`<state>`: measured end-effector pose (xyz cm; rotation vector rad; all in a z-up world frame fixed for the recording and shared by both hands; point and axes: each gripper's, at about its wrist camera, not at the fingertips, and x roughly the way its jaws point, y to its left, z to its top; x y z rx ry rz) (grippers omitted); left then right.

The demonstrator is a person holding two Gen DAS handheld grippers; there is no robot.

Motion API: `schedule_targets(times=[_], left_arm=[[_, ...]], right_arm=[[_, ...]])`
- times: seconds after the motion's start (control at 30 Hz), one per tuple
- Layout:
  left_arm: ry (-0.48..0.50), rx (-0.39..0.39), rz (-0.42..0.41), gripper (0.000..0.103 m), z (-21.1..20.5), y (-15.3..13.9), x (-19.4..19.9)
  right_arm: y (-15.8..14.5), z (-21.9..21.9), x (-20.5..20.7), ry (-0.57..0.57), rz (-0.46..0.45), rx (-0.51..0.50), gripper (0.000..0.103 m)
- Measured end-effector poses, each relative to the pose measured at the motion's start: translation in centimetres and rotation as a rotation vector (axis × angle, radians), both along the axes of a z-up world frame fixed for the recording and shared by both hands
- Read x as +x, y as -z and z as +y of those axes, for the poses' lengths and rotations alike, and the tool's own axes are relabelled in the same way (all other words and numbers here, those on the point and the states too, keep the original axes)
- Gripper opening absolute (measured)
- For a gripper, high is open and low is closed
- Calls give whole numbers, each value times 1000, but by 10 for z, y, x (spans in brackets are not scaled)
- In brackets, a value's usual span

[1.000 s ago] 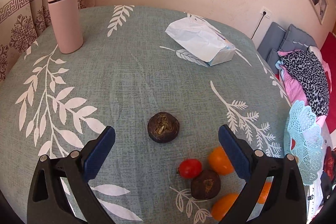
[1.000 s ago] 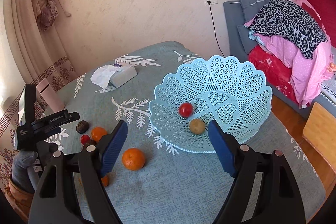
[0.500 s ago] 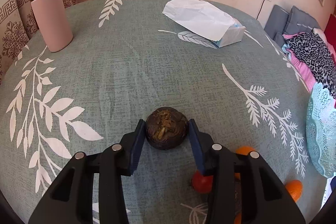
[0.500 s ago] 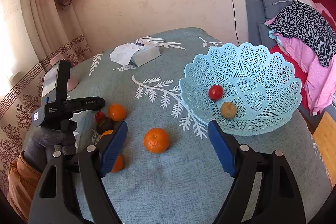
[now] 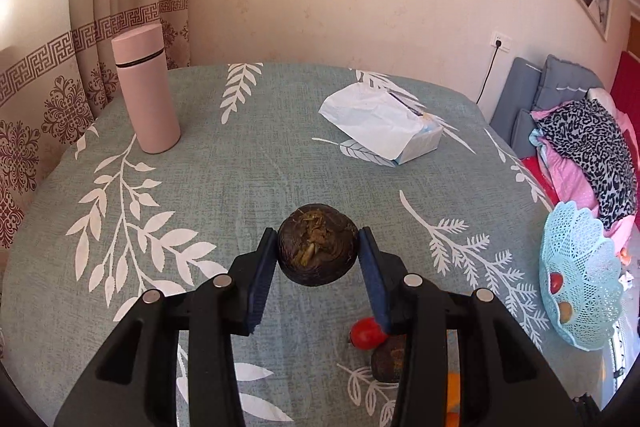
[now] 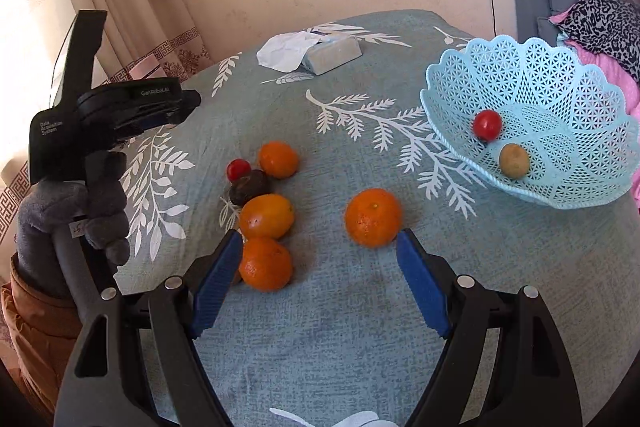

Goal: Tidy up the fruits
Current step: 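Grasp the dark brown round fruit with the left gripper while the right gripper approaches an orange, then carry a grasped orange over the basket with the right gripper while the left holds the dark fruit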

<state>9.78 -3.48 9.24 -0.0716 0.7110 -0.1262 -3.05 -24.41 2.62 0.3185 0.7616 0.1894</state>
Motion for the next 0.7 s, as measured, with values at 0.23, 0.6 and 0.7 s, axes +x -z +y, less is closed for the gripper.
schedule_targets(times=[0.23, 0.6, 0.7], left_arm=[[15, -37, -36, 42, 3, -17, -11], [22, -61, -42, 42, 7, -23, -15], [22, -61, -37, 42, 6, -22, -14]], right_arm=[[1, -14, 25, 72, 44, 7, 61], [25, 0, 49, 91, 100, -187, 40], [24, -3, 46, 82, 91, -159, 40]])
